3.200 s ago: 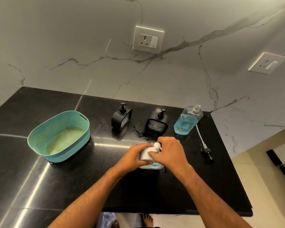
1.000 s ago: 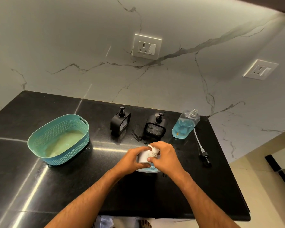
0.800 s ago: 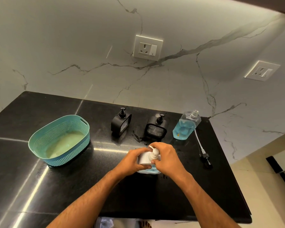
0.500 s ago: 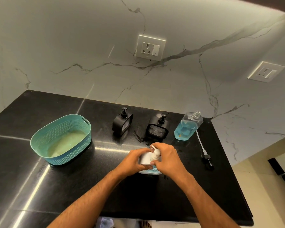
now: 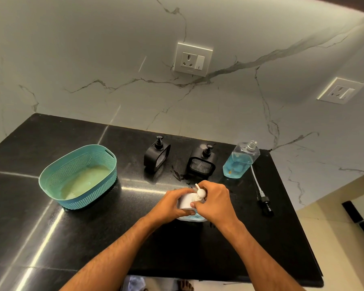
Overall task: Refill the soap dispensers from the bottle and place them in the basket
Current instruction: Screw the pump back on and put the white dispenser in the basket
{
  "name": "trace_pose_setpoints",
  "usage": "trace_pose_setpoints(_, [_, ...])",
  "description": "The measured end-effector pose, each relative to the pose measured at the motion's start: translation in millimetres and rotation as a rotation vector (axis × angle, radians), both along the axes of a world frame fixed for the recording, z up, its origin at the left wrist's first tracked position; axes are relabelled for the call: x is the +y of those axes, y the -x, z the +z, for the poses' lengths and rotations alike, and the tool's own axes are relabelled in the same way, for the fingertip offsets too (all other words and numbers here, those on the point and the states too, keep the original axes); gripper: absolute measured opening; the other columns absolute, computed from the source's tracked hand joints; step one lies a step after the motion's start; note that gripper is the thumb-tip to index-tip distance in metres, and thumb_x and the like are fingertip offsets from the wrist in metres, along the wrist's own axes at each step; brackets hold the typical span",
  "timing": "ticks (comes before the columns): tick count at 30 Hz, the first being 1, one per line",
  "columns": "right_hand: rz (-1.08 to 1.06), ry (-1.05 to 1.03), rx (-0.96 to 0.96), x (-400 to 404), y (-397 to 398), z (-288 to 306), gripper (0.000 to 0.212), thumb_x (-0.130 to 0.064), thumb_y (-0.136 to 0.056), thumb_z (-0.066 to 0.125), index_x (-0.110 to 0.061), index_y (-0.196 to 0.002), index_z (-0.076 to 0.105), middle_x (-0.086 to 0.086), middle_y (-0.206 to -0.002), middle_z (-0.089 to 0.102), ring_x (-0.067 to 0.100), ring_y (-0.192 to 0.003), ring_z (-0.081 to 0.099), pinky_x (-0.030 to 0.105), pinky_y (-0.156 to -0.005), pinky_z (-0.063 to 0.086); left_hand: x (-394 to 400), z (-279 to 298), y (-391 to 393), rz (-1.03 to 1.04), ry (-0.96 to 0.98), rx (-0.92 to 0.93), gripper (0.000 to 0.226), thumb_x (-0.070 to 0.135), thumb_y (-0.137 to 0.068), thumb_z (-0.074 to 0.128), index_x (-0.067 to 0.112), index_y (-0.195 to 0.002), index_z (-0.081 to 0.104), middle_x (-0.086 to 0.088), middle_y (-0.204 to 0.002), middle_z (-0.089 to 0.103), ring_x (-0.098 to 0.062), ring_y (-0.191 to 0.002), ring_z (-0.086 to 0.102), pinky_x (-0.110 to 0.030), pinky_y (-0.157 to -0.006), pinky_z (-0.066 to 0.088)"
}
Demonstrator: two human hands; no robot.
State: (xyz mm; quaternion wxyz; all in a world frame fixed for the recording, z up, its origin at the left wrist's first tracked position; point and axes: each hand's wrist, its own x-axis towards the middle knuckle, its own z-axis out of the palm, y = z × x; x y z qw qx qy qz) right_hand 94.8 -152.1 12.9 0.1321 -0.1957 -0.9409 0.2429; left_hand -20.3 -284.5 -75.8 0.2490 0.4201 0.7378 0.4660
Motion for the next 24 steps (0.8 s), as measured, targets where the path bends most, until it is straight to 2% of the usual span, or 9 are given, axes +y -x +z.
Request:
trace_pose_setpoints(3, [-0.049, -0.008, 0.047, -4.6, 1.8, -4.7, 0.03, -0.03, -0.057, 0.085, -0.019, -0.077, 0.064, -0.008, -0.068, 0.063, 0.011, -0.061, 0.059, 0.035, -0.057, 0.052, -0.4, 0.8, 0.0, 0.007, 0.003, -0.002, 0.056, 0.027, -0.079, 0.087, 0.038, -0.128, 0.062, 0.03, -0.119, 0.065, 0.005, -0.117, 0.059, -0.01, -0.095, 0.046])
trace_pose_setpoints(6, [-0.094, 0.008, 0.069, -6.9, 1.4, -8.8, 0.029, -0.03, -0.057, 0.085, -0.019, -0.077, 0.066, -0.009, -0.068, 0.064, 0.009, -0.061, 0.06, 0.034, -0.057, 0.053, -0.8, 1.6, -1.1, 0.006, -0.008, -0.006, 0.059, 0.026, -0.08, 0.087, 0.035, -0.132, 0.062, 0.032, -0.119, 0.063, 0.008, -0.118, 0.058, -0.006, -0.093, 0.044])
trace_pose_setpoints(9, [-0.131, 0.013, 0.085, -8.5, 0.6, -11.0, 0.031, -0.03, -0.057, 0.087, -0.017, -0.078, 0.068, -0.01, -0.069, 0.065, 0.009, -0.062, 0.061, 0.032, -0.058, 0.054, -1.3, 1.8, -2.1, 0.009, -0.021, -0.012, 0.059, 0.026, -0.08, 0.087, 0.031, -0.133, 0.063, 0.03, -0.121, 0.064, 0.008, -0.119, 0.058, -0.006, -0.094, 0.044])
trace_pose_setpoints(14, [-0.154, 0.003, 0.133, -12.4, -0.1, -13.8, 0.029, -0.028, -0.06, 0.087, -0.018, -0.077, 0.067, -0.009, -0.069, 0.065, 0.008, -0.061, 0.06, 0.029, -0.056, 0.053, -3.1, 8.1, -3.4, 0.012, -0.026, 0.0, 0.054, 0.029, -0.079, 0.086, 0.033, -0.129, 0.064, 0.027, -0.119, 0.068, 0.003, -0.117, 0.061, -0.014, -0.097, 0.047])
trace_pose_setpoints(18, [-0.055, 0.047, 0.144, -5.5, -6.9, -26.7, 0.035, -0.031, -0.066, 0.086, -0.02, -0.089, 0.064, -0.01, -0.083, 0.058, 0.008, -0.076, 0.056, 0.032, -0.064, 0.051, -3.6, 11.6, -5.8, 0.015, -0.035, 0.028, 0.054, 0.036, -0.078, 0.085, 0.034, -0.128, 0.064, 0.022, -0.121, 0.069, 0.001, -0.116, 0.062, -0.026, -0.098, 0.052])
trace_pose_setpoints(22, [0.018, 0.07, 0.057, 17.8, -21.2, -36.9, 0.058, -0.049, -0.062, 0.087, -0.028, -0.112, 0.066, -0.016, -0.106, 0.058, 0.003, -0.101, 0.051, 0.017, -0.083, 0.043, -6.6, 9.2, -4.4, 0.026, -0.01, 0.062, 0.059, 0.04, -0.077, 0.087, 0.03, -0.129, 0.06, 0.02, -0.123, 0.066, -0.001, -0.116, 0.061, -0.032, -0.098, 0.054])
trace_pose_setpoints(24, [0.035, 0.107, 0.001, 27.6, -28.8, -39.2, 0.064, -0.042, -0.063, 0.089, -0.031, -0.122, 0.065, -0.019, -0.115, 0.06, 0.001, -0.11, 0.052, 0.021, -0.093, 0.046, -12.8, 4.6, -2.6, 0.049, 0.007, 0.042, 0.063, 0.04, -0.075, 0.088, 0.029, -0.129, 0.059, 0.019, -0.124, 0.065, -0.002, -0.117, 0.061, -0.033, -0.1, 0.054])
